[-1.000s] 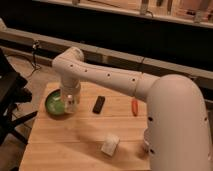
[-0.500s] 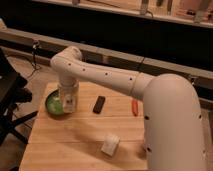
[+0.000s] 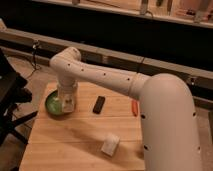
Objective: Place the bottle in the ceramic bowl
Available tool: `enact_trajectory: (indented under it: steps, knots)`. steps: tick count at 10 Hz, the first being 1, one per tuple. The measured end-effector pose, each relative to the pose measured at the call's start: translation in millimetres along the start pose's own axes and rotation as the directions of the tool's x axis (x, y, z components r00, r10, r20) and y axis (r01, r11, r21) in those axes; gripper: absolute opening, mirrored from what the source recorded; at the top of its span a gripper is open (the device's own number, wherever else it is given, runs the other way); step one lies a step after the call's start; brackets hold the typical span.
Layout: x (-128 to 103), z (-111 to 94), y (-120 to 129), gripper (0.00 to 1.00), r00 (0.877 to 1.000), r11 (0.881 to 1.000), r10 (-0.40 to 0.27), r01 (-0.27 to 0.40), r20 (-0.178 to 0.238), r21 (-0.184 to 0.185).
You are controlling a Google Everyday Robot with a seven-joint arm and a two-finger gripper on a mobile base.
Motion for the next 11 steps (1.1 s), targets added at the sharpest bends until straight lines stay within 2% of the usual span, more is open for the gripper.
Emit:
enact_trajectory:
  steps: [11]
  knots:
    - [9.4,14.9,-8.8,0.01,1.000,1.000,-0.015,0.015,-0.003,0.009]
